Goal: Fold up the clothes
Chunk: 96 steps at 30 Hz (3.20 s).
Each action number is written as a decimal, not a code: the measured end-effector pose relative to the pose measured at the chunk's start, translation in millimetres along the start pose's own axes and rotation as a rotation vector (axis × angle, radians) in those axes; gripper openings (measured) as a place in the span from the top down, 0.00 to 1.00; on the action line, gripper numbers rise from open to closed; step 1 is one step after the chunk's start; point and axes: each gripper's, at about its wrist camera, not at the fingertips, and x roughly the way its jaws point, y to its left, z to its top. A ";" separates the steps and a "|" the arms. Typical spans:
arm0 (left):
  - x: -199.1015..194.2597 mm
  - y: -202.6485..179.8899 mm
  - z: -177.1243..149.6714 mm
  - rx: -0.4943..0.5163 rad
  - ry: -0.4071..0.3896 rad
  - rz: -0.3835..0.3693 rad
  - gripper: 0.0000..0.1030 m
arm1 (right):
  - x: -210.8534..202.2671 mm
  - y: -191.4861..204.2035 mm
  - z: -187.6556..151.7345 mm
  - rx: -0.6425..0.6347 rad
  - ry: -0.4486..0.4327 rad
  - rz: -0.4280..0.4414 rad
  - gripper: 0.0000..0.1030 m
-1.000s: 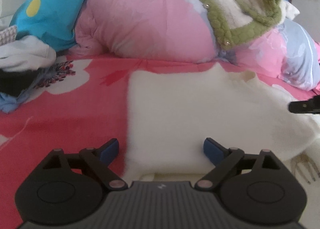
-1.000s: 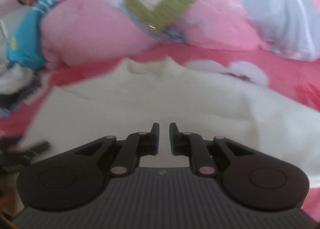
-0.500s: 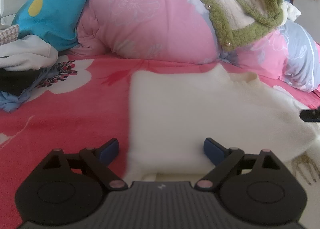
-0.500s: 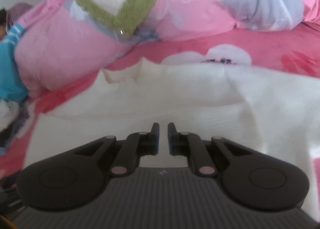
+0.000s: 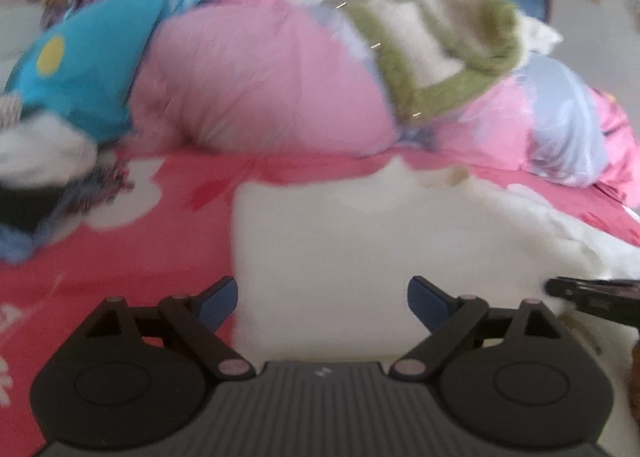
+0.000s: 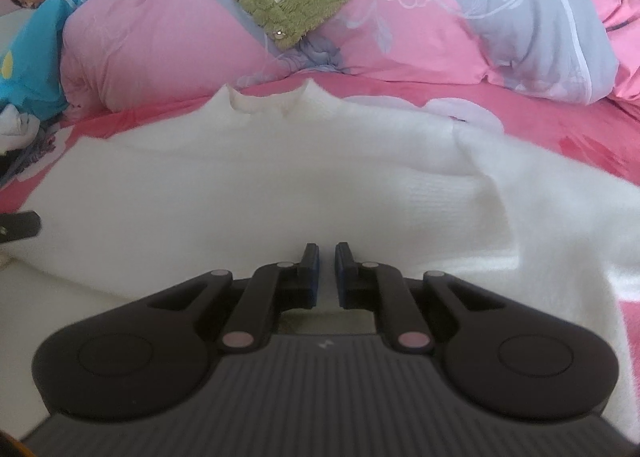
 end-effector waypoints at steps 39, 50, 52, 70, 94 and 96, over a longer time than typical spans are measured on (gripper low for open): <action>14.6 -32.2 -24.6 0.128 0.042 -0.007 0.02 | 0.6 -6.6 -3.5 0.046 -0.024 0.024 0.92; 0.7 -28.1 -21.1 0.102 -0.041 -0.009 0.02 | 0.8 -8.4 -4.3 0.059 -0.029 0.030 0.92; 1.9 -26.2 -20.8 0.090 -0.037 -0.010 0.02 | 0.8 -8.4 -4.6 0.059 -0.029 0.030 0.92; 13.5 -23.4 -23.8 0.078 0.025 0.009 0.02 | 0.1 -5.2 -4.5 0.045 -0.032 0.016 0.92; 15.6 -24.7 -23.6 0.087 0.034 0.010 0.00 | -167.3 -271.9 -58.6 0.926 -0.248 -0.281 0.50; 15.6 -25.1 -23.8 0.088 0.034 0.010 0.00 | -172.0 -299.6 -71.8 1.016 -0.274 -0.302 0.50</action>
